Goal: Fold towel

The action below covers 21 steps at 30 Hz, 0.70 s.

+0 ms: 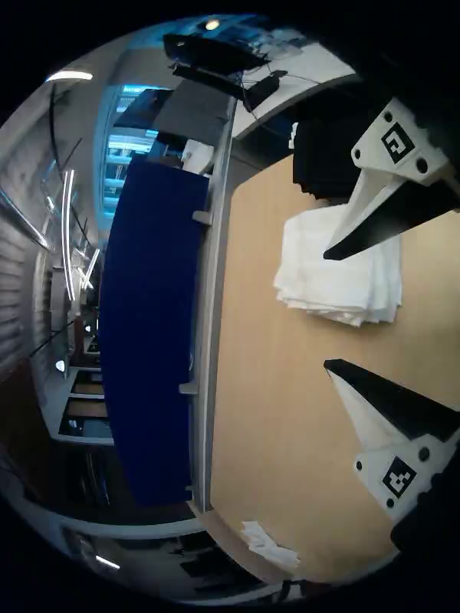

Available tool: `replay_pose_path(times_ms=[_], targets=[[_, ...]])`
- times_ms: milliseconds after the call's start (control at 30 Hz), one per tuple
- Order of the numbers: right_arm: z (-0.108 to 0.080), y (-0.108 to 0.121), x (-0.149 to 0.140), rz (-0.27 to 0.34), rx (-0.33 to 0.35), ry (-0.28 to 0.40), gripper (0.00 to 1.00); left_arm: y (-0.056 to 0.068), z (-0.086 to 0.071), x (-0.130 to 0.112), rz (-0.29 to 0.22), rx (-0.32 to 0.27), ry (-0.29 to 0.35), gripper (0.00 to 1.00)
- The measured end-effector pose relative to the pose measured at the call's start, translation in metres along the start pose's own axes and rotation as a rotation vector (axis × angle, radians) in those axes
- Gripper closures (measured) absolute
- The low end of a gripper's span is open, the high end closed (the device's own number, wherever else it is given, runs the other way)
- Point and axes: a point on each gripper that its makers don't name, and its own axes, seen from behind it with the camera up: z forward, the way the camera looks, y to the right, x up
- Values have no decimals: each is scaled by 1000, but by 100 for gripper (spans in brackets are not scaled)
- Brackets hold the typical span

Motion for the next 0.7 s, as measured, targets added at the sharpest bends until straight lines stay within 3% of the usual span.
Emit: replay_pose_path(times_ms=[167, 400, 700], targets=[[-36, -28, -5, 14, -7, 47, 0, -6, 2, 7, 10, -12, 32, 4], [-57, -56, 0, 8, -3, 120, 0, -9, 4, 24, 16, -32, 105, 4], [-85, -69, 40, 23, -12, 323, 0, -21, -9, 75, 39, 9, 355, 5]])
